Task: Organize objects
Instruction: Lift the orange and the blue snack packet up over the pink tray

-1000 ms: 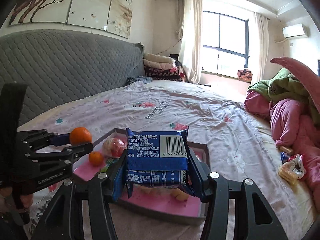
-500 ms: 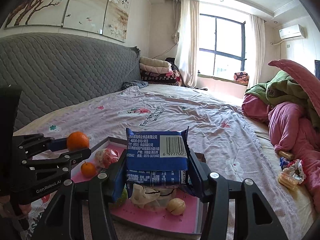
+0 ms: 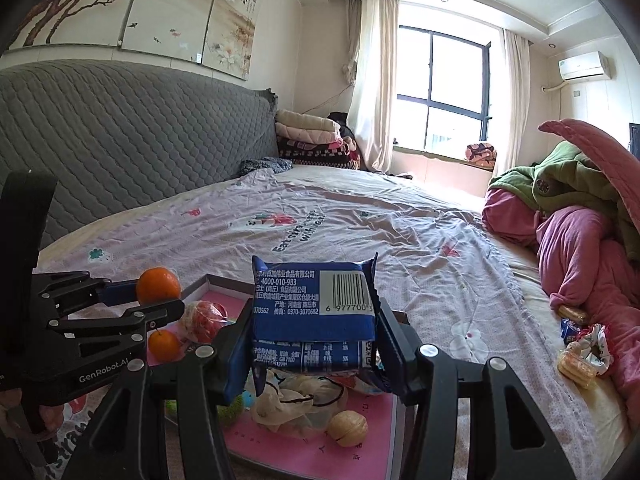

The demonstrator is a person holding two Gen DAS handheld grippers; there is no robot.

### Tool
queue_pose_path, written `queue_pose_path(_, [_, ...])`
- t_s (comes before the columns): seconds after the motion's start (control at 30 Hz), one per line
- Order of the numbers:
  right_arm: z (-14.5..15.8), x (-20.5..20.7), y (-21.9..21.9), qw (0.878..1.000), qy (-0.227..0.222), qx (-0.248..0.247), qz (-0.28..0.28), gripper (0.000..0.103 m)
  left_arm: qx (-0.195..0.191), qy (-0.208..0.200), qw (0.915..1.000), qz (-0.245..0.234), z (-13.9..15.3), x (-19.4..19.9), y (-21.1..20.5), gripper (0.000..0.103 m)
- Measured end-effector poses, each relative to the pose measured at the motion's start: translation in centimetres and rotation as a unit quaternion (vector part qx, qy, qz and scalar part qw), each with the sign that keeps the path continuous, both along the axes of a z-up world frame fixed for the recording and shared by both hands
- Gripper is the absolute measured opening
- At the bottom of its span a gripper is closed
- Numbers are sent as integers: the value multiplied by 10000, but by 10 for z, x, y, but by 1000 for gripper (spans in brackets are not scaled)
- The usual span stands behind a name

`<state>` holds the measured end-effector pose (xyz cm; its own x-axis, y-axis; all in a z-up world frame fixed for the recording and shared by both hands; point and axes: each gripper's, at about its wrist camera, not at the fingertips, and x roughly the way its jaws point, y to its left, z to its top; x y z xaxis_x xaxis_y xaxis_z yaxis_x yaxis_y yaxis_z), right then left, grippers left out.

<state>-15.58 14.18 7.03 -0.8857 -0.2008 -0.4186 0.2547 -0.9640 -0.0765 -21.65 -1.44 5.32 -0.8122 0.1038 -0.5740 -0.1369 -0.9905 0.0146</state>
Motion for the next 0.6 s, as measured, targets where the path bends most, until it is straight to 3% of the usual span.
queue_pose_path(0.27, [-14, -11, 10, 9993, -356, -51, -111, 55, 138, -231, 9996, -34, -11, -8, -3, 37])
queue_pose_path(0.6, [-33, -12, 4, 9976, -684, 117, -7, 55, -55, -385, 9991, -168, -26, -9, 11, 37])
